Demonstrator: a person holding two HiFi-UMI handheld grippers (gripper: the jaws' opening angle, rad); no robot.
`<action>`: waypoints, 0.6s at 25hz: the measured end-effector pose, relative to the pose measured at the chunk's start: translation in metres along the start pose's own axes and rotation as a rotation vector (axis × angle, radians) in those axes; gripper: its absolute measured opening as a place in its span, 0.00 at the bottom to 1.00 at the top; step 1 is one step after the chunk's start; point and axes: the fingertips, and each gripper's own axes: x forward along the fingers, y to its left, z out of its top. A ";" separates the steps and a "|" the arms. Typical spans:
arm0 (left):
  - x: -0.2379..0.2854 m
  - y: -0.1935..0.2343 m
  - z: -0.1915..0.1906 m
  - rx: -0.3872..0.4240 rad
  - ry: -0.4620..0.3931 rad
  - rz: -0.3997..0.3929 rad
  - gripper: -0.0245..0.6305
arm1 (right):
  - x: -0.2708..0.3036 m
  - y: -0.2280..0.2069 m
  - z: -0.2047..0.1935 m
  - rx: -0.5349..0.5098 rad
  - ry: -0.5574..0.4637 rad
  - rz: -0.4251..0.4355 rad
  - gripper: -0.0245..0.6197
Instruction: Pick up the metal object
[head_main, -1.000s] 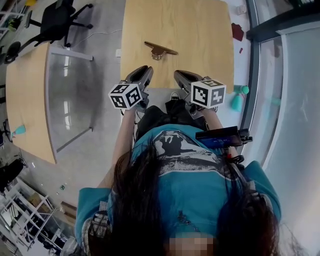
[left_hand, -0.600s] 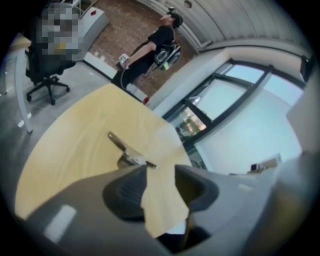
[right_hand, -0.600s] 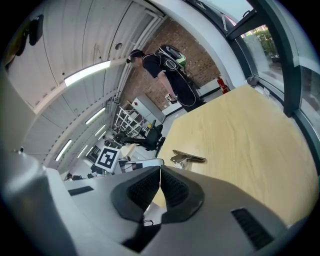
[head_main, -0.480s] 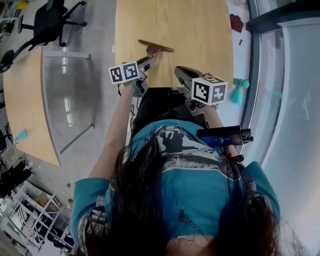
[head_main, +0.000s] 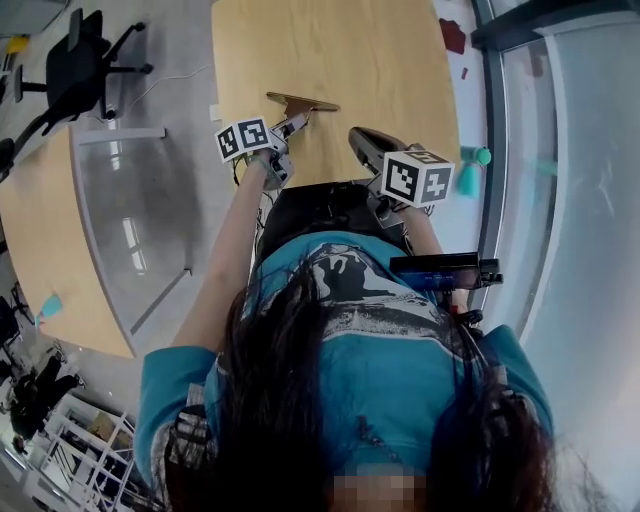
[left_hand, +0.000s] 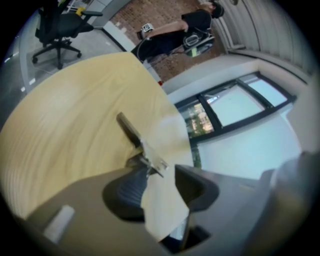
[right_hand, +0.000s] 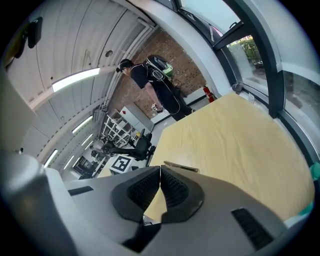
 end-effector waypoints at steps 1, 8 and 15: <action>0.004 0.001 0.001 -0.005 0.008 0.001 0.29 | 0.000 -0.002 0.000 0.003 -0.003 -0.007 0.06; 0.021 0.007 0.011 -0.037 0.036 0.016 0.22 | 0.001 -0.014 0.008 0.026 -0.025 -0.049 0.06; 0.029 -0.007 0.013 -0.155 0.015 -0.089 0.07 | -0.003 -0.024 0.005 0.042 -0.025 -0.073 0.06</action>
